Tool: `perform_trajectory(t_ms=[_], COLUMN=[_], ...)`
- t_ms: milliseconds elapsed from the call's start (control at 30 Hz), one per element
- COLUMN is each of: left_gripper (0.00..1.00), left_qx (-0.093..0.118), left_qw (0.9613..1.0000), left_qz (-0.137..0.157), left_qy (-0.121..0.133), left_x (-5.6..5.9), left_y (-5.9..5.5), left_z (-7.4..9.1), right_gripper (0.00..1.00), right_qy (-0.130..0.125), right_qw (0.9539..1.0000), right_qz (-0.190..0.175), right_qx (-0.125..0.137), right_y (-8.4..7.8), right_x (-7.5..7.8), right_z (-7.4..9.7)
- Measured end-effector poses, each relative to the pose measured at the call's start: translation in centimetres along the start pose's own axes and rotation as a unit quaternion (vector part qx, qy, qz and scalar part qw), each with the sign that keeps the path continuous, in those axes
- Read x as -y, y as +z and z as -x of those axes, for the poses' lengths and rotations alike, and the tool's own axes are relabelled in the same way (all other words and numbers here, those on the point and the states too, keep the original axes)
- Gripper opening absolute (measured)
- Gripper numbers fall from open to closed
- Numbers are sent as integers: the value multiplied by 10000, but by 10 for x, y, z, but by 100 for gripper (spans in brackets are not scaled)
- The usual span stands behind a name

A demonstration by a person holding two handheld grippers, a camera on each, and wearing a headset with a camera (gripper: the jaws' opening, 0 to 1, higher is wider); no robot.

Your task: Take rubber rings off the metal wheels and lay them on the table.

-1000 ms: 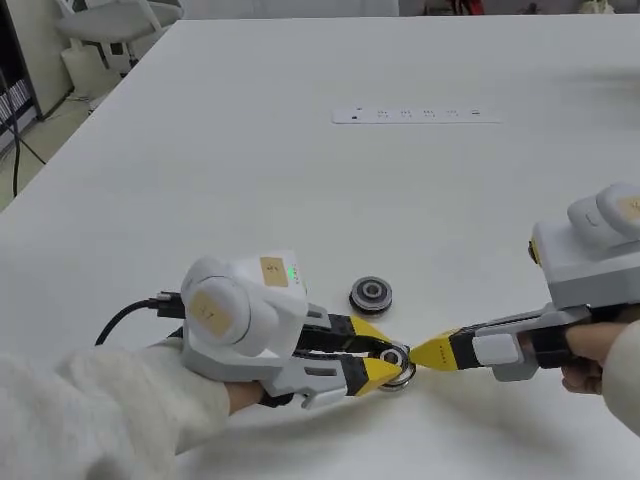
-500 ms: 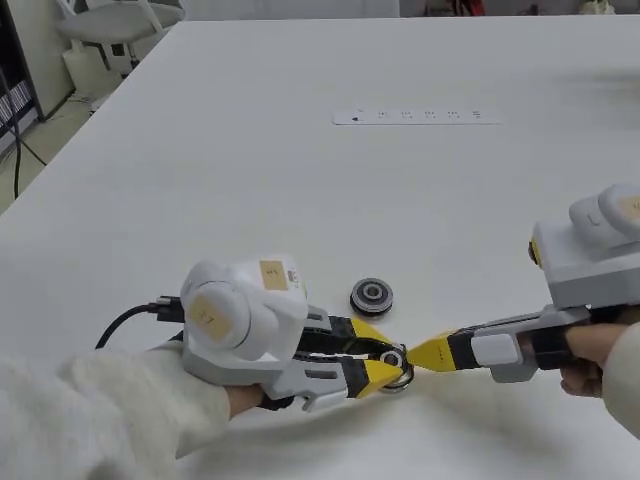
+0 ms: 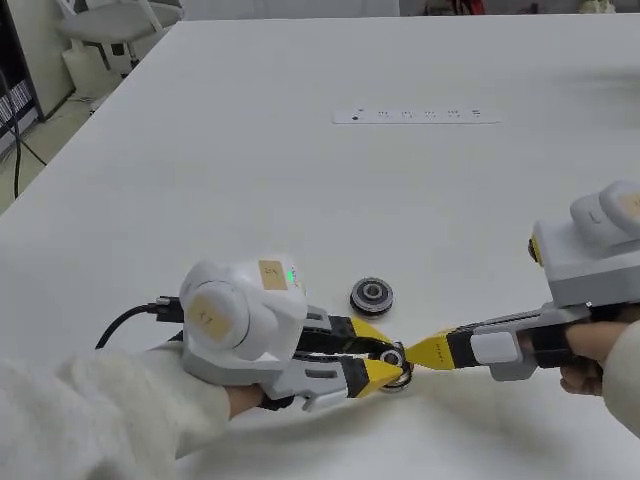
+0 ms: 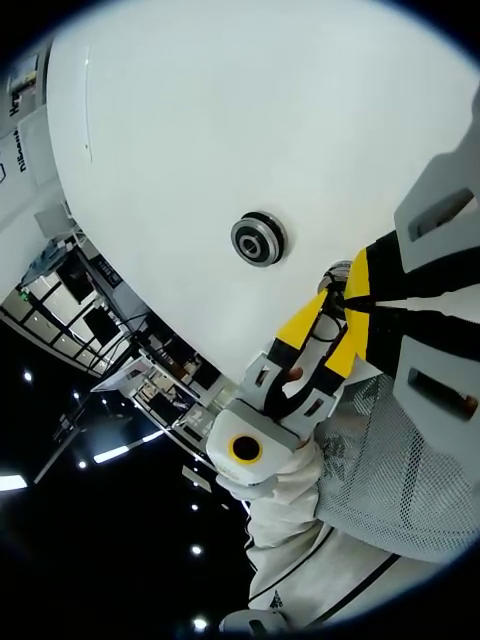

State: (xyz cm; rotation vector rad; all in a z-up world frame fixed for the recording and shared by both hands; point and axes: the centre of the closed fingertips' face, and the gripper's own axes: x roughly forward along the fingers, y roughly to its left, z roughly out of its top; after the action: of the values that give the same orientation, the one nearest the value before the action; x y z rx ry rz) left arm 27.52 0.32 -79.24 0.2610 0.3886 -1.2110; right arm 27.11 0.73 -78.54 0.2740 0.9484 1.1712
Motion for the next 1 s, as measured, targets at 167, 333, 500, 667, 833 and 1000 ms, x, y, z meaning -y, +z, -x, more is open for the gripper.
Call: perform_trajectory(t_ms=[167, 333, 500, 667, 833, 1000], left_gripper=[14, 14, 14, 14, 14, 14], left_qx=[-1, -1, 1, 4, 5, 5], left_qw=[10000, 10000, 10000, 10000, 10000, 10000], left_qz=[5, 7, 11, 20, 26, 28], left_qy=[1, 6, 11, 16, 17, 18], left_x=[0, 1, 1, 1, 1, 1], left_y=[0, 1, 1, 1, 1, 1], left_z=[0, 0, 0, 0, 0, -1], right_gripper=[0, 0, 0, 0, 0, 0], right_qy=[17, 46, 83, 95, 110, 132], right_qw=[10000, 10000, 10000, 9999, 9999, 9999], right_qz=[17, 15, 24, -1, 1, -11], right_qx=[8, 28, 46, 67, 83, 102], right_y=[1, 2, 3, 3, 4, 5], right_x=[-1, -2, -3, -3, -4, -5], right_z=[0, 0, 0, 1, 1, 2])
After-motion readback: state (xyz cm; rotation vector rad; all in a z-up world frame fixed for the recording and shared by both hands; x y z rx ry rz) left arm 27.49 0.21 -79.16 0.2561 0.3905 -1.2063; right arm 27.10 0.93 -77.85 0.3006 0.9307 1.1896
